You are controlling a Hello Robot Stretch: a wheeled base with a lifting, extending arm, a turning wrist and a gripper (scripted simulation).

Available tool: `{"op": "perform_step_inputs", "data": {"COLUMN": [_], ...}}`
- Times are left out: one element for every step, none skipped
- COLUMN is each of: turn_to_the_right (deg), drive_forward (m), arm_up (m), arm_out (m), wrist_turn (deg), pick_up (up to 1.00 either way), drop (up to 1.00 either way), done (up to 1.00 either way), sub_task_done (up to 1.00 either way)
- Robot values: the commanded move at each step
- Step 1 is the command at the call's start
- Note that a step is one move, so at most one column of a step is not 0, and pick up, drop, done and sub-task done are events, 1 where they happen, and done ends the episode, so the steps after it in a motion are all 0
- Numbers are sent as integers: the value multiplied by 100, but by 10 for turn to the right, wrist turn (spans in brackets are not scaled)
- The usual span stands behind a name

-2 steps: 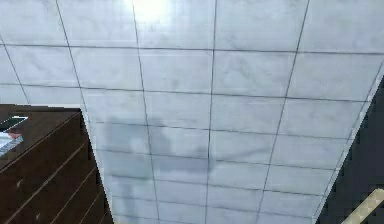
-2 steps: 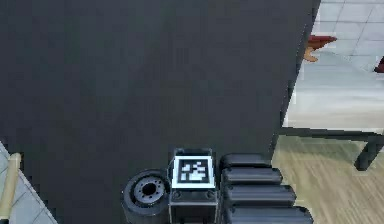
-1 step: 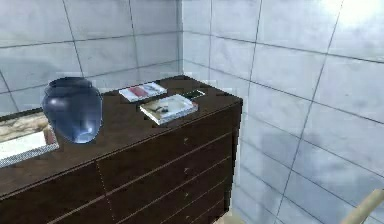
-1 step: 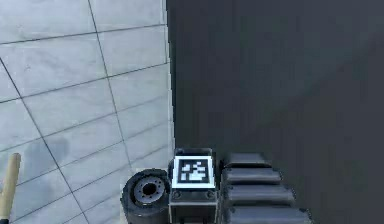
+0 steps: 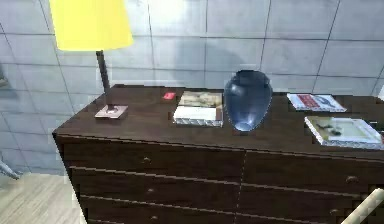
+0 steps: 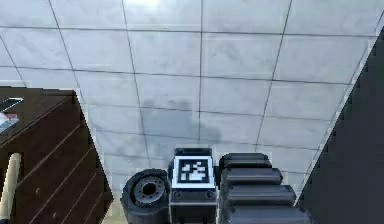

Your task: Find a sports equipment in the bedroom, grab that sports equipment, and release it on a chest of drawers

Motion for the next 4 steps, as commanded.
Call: {"op": "perform_step_inputs", "data": {"turn_to_the_right": [-450, -180, 0, 0], "drive_forward": [0, 0, 0, 0], "arm_up": [0, 0, 0, 0], "arm_out": [0, 0, 48, 0], "wrist_turn": [0, 0, 0, 450], "pick_up": [0, 0, 0, 0], "drop": [0, 0, 0, 0], "done": [0, 0, 0, 0], "sub_task_done": [0, 0, 0, 0]}}
